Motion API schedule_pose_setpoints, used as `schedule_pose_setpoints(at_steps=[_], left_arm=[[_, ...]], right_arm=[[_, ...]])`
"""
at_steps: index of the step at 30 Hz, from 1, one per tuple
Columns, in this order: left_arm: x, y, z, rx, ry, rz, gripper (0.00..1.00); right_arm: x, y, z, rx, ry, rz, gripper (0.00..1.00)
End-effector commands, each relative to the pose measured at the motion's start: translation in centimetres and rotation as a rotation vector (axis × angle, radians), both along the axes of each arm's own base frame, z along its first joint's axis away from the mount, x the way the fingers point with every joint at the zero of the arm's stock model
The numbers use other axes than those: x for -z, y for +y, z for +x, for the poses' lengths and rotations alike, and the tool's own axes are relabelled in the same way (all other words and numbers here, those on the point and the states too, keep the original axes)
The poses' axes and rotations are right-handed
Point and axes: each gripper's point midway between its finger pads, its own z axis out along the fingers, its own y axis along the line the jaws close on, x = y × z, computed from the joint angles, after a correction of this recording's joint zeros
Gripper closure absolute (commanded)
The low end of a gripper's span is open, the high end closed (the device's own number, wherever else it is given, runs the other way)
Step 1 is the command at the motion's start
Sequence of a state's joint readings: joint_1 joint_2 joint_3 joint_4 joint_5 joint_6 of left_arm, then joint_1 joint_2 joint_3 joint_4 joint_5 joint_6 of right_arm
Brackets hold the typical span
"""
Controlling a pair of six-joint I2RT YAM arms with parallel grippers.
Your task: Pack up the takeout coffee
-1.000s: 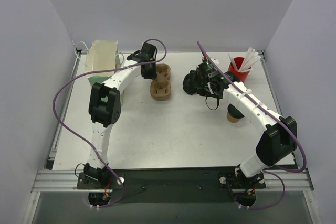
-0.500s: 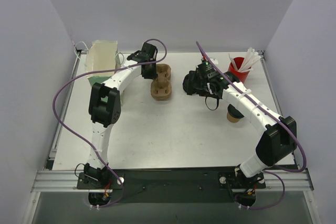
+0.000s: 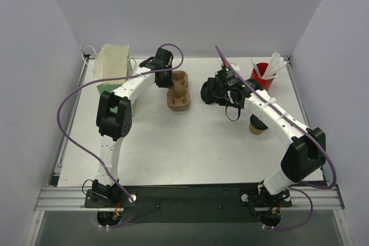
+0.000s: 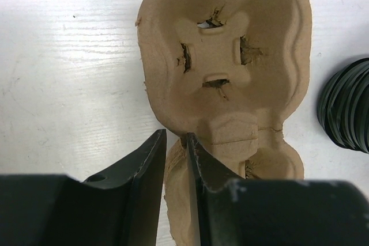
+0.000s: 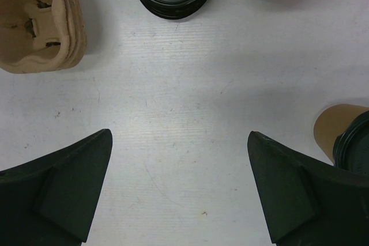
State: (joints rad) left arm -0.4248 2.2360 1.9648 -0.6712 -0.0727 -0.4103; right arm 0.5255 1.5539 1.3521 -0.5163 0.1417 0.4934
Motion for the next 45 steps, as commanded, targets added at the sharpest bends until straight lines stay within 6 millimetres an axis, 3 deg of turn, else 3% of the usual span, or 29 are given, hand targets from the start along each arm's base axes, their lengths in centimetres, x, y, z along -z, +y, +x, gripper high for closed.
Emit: schedule_pose_setpoints(at_steps=[1,10,17,45], left_arm=[[-3.4,-0.7,-0.6,0.022,-0.056,-0.045,0.69],[-4.6,-1.1,-0.6,0.033,-0.069,-0.061,0.69],[-3.7,-0.9,-1.2,0.023,-0.039,-0.034,0.69],[-1.4,-0.5,0.0,0.019,-0.016,0.017,0.76]], right_arm=[[-0.1,0.0,0.2,0.006,-0.003,-0.018,0.03],[-0.2,0.2,0.3,0.007,-0.005,-0.015,0.03],[-0.1,0.3,0.3,0.006,-0.004,-0.016,0.03],[-0.1,0.1,0.1,0.005,-0.005,-0.022,0.03]])
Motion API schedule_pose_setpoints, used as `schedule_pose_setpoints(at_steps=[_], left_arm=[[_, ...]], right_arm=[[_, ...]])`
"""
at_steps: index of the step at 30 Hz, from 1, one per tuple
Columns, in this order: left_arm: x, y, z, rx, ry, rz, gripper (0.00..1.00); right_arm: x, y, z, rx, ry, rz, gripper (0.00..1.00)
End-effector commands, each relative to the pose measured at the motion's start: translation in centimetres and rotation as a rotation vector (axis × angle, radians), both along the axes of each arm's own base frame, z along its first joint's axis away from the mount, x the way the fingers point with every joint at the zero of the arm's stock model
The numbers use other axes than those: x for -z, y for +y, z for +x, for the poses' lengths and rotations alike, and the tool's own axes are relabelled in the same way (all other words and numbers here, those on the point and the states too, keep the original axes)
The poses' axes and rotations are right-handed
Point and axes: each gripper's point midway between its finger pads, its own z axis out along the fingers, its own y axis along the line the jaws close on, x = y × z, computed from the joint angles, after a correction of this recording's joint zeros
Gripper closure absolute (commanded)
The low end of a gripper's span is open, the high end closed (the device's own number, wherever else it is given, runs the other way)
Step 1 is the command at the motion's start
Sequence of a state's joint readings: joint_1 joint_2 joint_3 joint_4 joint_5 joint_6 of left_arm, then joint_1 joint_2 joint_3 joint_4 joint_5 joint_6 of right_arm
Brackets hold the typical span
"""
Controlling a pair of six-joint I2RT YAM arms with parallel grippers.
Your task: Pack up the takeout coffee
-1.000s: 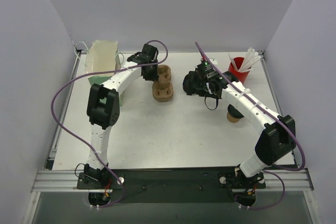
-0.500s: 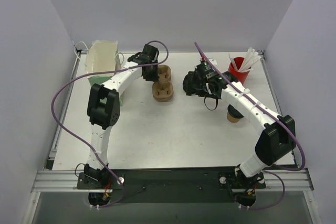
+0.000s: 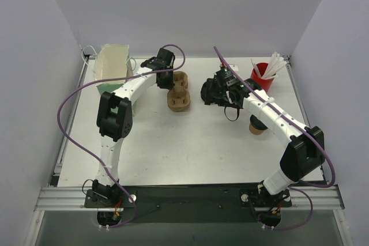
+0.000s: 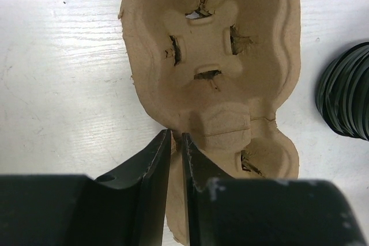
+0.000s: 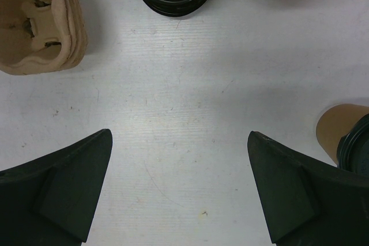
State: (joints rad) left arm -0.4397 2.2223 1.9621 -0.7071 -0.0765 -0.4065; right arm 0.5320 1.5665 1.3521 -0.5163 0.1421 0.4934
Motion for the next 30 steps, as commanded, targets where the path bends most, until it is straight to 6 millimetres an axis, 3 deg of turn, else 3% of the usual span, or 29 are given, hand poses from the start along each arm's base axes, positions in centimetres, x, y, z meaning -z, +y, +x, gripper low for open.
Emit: schedule_pose_setpoints(at_steps=[1,10,20,23,30], left_arm=[[-1.1,-0.2,1.0,0.004,-0.033,0.003,0.75],[-0.6,-0.2,1.0,0.009,-0.024,0.009,0.75],[-0.3,0.0,1.0,0.003,-0.021,0.014,0.92],[-1.1,-0.3,1.2,0.010,-0.039,0.003,1.00],[-5.1,-1.2,2.3,0.038,-0.124,-0.085,1.00]], right_arm=[[-0.5,-0.1,0.2,0.011,-0.016,-0.015,0.03],[-0.5,-0.2,0.1,0.012,-0.015,-0.018,0.03],[-0.6,-0.2,0.2,0.013,-0.019,-0.017,0.03],[-0.7,-0.3,0.2,0.014,-0.021,-0.019,0.03],[-0.8,-0.3,0.3,0.013,-0.023,-0.021,0.03]])
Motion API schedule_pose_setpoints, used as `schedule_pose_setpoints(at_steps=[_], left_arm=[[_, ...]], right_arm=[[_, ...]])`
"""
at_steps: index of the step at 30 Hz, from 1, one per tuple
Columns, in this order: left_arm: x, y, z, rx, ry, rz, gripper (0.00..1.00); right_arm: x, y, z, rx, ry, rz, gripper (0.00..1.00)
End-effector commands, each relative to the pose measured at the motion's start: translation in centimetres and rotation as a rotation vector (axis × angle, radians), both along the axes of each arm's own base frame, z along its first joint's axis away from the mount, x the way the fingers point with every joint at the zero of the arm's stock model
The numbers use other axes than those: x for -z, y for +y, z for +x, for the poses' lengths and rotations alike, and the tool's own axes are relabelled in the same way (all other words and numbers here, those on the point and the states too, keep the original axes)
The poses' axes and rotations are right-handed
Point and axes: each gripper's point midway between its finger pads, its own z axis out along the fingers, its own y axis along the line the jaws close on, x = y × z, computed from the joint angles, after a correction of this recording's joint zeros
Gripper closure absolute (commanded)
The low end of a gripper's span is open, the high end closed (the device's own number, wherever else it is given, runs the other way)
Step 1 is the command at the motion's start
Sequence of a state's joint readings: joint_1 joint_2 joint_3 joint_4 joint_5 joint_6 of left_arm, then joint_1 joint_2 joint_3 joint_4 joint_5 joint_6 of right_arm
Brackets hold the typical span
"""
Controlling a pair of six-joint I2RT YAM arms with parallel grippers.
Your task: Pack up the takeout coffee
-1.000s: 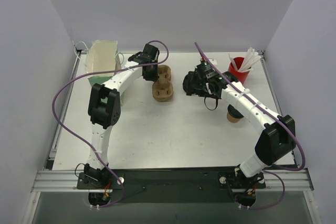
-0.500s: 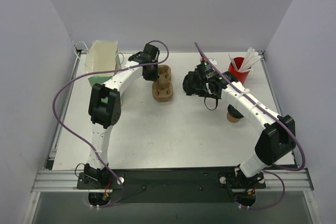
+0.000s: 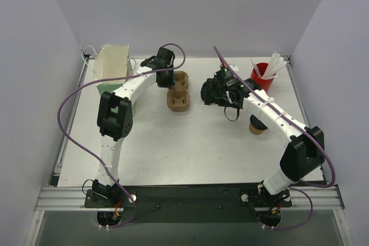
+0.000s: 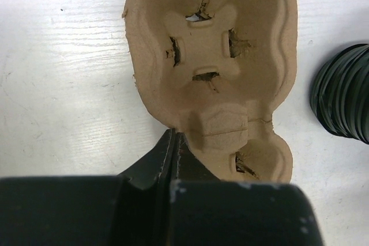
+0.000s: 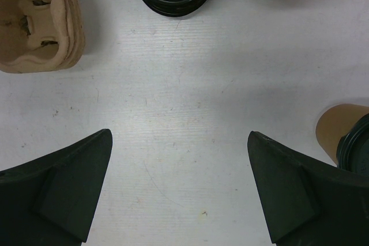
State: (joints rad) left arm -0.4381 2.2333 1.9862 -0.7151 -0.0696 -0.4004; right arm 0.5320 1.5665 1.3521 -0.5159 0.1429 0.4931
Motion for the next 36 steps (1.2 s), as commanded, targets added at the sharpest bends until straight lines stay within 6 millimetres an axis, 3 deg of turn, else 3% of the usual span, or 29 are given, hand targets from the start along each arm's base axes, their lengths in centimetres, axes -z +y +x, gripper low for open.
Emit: schedule_pose_setpoints(at_steps=[1,20,23,24,25,28,30,34,36], left_arm=[[-5.6,-1.2,2.0,0.038,-0.129,-0.104,1.00],[-9.2,-0.9,2.0,0.066,-0.196,-0.245,1.00],[-8.9,-0.6,2.2,0.061,-0.179,-0.211,1.00],[-7.7,-0.4,2.1,0.058,-0.147,-0.191,0.98],[-7.2,-0.1,2.1,0.052,-0.137,-0.171,0.88],[-5.6,-0.1,1.8,0.050,-0.102,-0.121,0.69],[-4.7,-0.2,1.5,0.049,-0.086,-0.083,0.60],[-3.9,-0.5,1.5,0.050,-0.082,-0.080,0.59],[-3.3,-0.6,1.5,0.051,-0.068,-0.075,0.66]], right_arm=[[-0.9,-0.2,0.3,0.011,-0.027,-0.019,0.03],[-2.7,1.1,2.4,0.000,-0.058,-0.004,0.03],[-2.9,1.2,2.8,0.001,-0.060,-0.009,0.03],[-2.9,1.2,2.8,-0.001,-0.060,-0.009,0.03],[-3.1,1.2,2.8,0.000,-0.064,-0.005,0.03],[-2.9,1.2,2.7,0.000,-0.058,-0.007,0.03],[-2.8,1.2,2.6,0.000,-0.056,-0.006,0.03],[-2.5,1.2,2.4,-0.002,-0.050,-0.010,0.03],[-2.5,1.1,2.3,-0.001,-0.050,-0.009,0.03]])
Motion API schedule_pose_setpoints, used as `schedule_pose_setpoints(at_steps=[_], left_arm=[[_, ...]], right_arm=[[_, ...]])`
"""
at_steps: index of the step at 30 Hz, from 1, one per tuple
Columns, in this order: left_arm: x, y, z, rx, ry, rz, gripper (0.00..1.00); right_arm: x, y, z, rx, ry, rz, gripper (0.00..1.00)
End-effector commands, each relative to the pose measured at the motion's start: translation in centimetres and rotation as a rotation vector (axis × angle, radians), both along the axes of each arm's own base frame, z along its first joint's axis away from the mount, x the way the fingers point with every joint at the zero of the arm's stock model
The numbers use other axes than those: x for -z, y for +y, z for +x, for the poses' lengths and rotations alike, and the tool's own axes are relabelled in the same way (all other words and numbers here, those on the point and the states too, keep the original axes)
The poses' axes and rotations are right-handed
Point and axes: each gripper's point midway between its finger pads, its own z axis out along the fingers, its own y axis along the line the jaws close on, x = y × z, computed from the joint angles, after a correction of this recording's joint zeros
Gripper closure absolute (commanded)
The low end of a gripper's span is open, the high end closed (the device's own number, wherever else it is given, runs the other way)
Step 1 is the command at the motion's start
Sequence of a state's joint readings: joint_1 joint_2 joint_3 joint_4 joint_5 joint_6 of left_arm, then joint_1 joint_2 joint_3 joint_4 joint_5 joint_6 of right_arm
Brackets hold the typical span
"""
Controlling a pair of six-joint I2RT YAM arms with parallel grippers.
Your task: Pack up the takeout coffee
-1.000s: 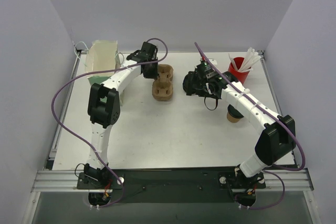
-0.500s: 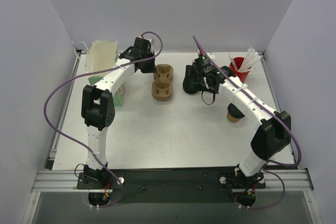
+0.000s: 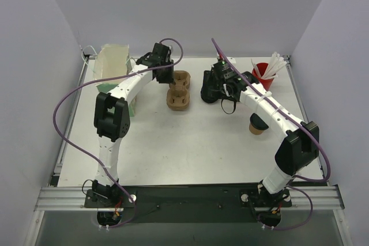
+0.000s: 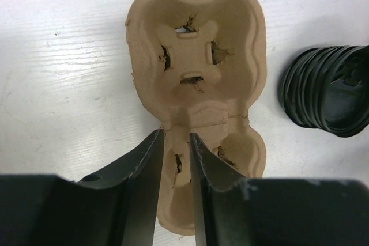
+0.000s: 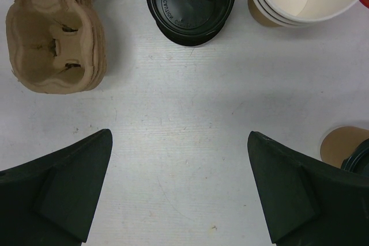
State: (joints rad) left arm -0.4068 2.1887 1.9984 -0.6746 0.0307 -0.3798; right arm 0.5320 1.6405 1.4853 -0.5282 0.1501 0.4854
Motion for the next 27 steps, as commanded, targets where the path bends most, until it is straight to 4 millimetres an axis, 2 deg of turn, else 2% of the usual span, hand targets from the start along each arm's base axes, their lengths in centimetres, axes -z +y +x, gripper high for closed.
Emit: schedule_pose_setpoints(at_steps=[1,8,17,27], left_arm=[[0.3,-0.3,0.5,0.007,-0.007,0.027,0.67],[1.5,0.2,0.6,-0.019,-0.001,0.074,0.69],[1.3,0.0,1.0,-0.018,-0.011,0.068,0.69],[2.1,-0.5,1.0,-0.005,0.000,0.079,0.71]], right_arm=[[-0.4,-0.3,-0.2,0.004,-0.003,-0.024,0.03],[0.0,-0.3,-0.5,0.003,0.007,-0.027,0.03],[0.3,-0.4,-0.8,0.001,0.012,-0.030,0.03],[0.3,-0.5,-0.8,0.003,0.014,-0.029,0.03]])
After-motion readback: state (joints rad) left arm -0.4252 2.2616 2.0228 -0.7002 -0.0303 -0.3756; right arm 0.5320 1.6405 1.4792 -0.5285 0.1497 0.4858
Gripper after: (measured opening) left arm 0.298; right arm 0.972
